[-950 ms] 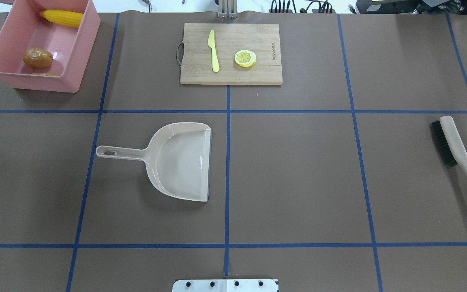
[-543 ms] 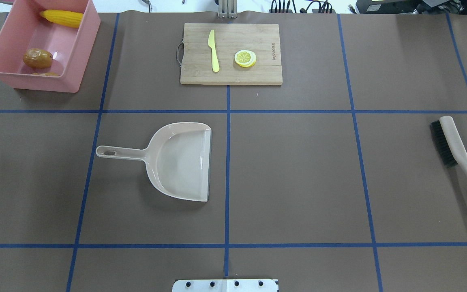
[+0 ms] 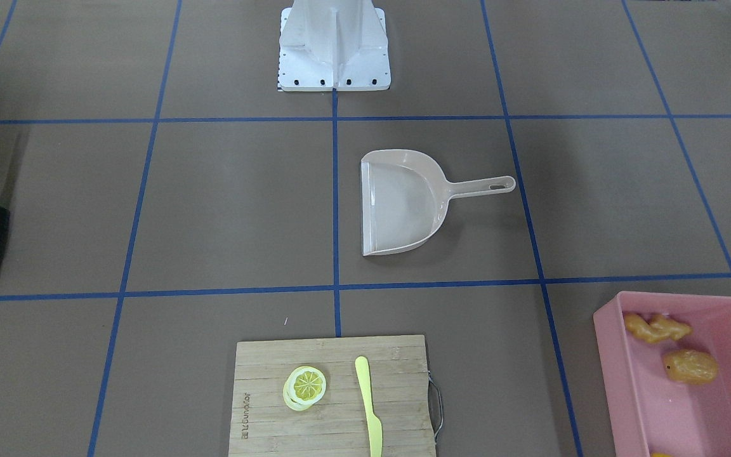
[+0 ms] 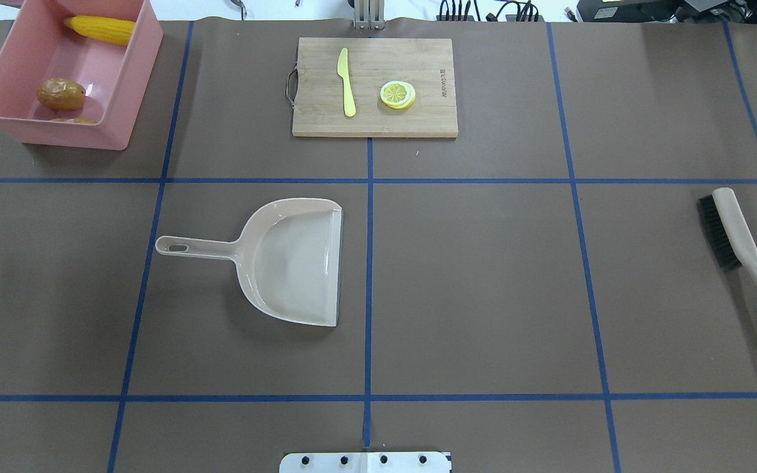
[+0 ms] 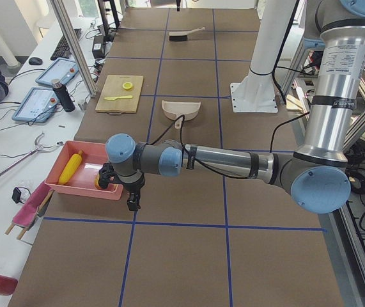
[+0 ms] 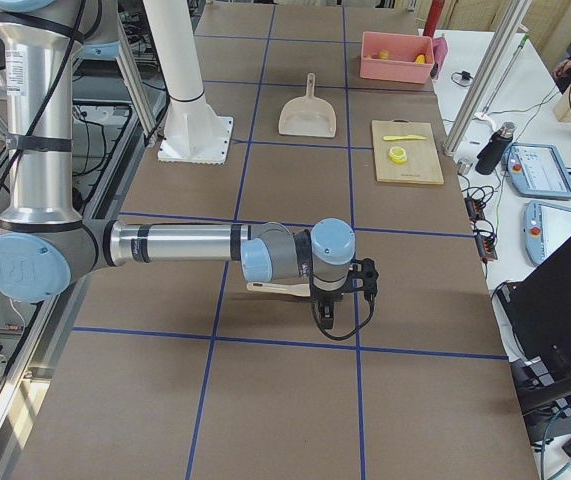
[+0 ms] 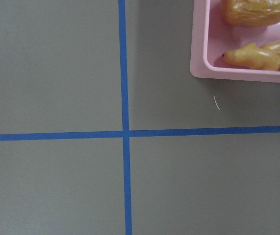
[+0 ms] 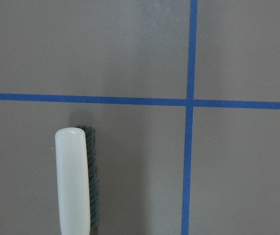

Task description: Sweep and dump trash into bin

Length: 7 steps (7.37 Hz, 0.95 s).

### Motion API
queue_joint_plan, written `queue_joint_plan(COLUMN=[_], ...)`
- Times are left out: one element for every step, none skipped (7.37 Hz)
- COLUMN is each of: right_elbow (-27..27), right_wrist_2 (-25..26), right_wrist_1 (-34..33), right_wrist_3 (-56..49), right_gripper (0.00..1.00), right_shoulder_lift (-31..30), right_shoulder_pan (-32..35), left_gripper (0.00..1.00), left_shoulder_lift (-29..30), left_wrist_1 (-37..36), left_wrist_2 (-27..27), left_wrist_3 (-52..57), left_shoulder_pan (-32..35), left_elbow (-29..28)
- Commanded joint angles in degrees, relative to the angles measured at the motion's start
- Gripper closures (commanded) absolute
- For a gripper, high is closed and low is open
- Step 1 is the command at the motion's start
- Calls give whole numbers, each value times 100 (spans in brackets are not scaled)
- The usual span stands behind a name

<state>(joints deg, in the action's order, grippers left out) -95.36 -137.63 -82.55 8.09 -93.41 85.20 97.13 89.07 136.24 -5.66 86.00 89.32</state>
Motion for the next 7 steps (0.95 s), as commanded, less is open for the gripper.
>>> queue_joint_plan(right_elbow=[-9,-17,-17,-17,-35,-35,-18], right_wrist_2=[-10,-10,-10,-10,-19,-88,-141], right_wrist_1=[-7,-7,2,-7,2,-7,2], right_wrist_3=[0,0,0,0,0,0,0], right_gripper=[0,0,0,0,0,0,0], right_shoulder_lift=[-2,-2,-2,-2,-2,-2,-2], right_shoulder_pan=[6,6,6,6,6,6,6], left_gripper=[1,1,1,1,1,1,1], left_shoulder_lift=[-62,-62,-62,-62,-88,-97,-98], left_wrist_1=[-4,5,14,14,5,5,14], left_wrist_2=[-1,-9,-10,-18,-36,-36,-36], left_wrist_3=[-15,-6,-6,-6,-6,-6,3], left_shoulder_pan=[92,101,101,101,110,110,188], left_elbow=[42,85,94,129,173,182,182])
